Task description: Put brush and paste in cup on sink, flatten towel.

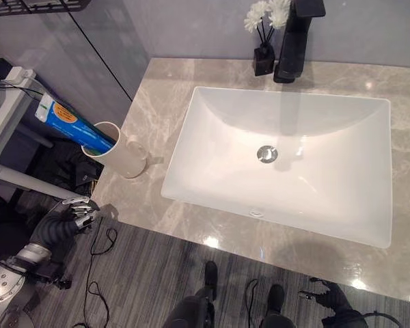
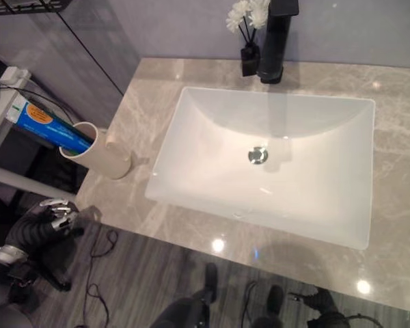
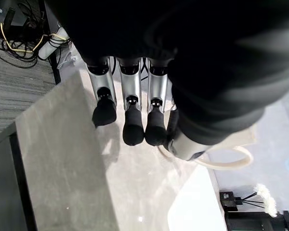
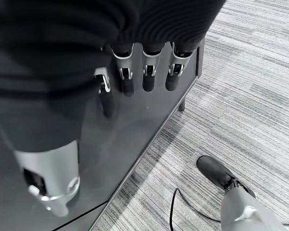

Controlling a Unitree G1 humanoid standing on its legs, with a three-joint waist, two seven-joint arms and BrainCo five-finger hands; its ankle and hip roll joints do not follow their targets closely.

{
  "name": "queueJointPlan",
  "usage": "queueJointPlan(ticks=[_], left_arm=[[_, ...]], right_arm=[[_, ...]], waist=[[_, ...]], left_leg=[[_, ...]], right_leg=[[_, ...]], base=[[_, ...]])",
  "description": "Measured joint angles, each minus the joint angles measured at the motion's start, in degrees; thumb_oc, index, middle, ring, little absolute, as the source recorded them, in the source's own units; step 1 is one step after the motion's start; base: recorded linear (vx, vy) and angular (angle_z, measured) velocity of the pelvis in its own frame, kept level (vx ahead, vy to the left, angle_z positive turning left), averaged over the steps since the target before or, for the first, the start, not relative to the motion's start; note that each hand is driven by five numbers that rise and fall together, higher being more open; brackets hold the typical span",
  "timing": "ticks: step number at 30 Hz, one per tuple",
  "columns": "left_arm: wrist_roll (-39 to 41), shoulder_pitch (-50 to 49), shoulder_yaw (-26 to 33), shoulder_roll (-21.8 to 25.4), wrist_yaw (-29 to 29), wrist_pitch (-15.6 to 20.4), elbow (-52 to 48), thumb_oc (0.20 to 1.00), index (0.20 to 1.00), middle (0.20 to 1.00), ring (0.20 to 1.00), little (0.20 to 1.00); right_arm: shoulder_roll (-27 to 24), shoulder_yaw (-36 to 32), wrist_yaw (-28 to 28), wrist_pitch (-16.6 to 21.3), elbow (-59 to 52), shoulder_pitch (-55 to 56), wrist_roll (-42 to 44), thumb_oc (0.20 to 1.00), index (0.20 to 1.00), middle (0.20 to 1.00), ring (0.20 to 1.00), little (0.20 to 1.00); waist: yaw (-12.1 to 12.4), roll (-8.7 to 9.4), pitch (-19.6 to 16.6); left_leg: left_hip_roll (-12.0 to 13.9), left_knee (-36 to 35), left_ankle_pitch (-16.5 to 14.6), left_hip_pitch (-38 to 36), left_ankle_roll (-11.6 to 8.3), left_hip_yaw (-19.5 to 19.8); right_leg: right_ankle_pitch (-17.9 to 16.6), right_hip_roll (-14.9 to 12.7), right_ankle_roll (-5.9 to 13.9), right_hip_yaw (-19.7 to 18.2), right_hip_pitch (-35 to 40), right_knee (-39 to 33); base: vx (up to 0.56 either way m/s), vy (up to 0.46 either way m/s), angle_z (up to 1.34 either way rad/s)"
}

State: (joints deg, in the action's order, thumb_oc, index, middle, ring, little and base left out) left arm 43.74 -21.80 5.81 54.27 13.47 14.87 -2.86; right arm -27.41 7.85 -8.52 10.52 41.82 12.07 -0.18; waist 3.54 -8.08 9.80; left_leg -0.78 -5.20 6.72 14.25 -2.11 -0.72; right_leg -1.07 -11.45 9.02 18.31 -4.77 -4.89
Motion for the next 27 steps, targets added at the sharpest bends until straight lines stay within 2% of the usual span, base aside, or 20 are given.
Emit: queueJointPlan(ticks=[5,14,27], left_arm=[[-1.5,3.8,-1.6,-0.2,-1.8,0.5,1.9,0.2,0.2,0.2,0.2,0.2],[-1.6,12.1,-4.1,-0.2,-2.2,2.2,6.2,0.2,0.2,0.2,0.2,0.2],[-1.6,16.7,-4.9,-0.2,-4.1,3.8,7.4,0.2,0.2,0.2,0.2,0.2]], right_arm=[[0.0,0.3,0.0,-0.1,-0.4,-1.8,0.1,1.0,1.0,1.0,1.0,1.0],[-0.2,3.0,0.0,-0.3,-0.9,-3.8,0.5,1.0,1.0,1.0,1.0,1.0],[-0.3,3.8,0.0,-0.2,-1.0,-6.4,0.5,1.0,1.0,1.0,1.0,1.0]], waist=[[-1.1,0.06,2.4],[-1.7,-0.11,3.0],[-2.9,0.3,4.0]], left_leg=[[0.0,0.0,0.0,0.2,-0.01,-0.1],[-0.1,0.0,0.0,1.1,0.01,-1.4],[-0.1,0.0,0.1,1.9,0.09,-2.8]], right_leg=[[-0.1,-0.1,0.06,-0.2,-0.3,0.0],[-0.3,-0.3,0.17,-0.8,-1.6,0.0],[-1.0,-0.5,0.25,-2.3,-3.3,0.0]], base=[[0.0,0.0,0.0],[0.0,0.015,-0.03],[0.0,0.006,-0.04]])
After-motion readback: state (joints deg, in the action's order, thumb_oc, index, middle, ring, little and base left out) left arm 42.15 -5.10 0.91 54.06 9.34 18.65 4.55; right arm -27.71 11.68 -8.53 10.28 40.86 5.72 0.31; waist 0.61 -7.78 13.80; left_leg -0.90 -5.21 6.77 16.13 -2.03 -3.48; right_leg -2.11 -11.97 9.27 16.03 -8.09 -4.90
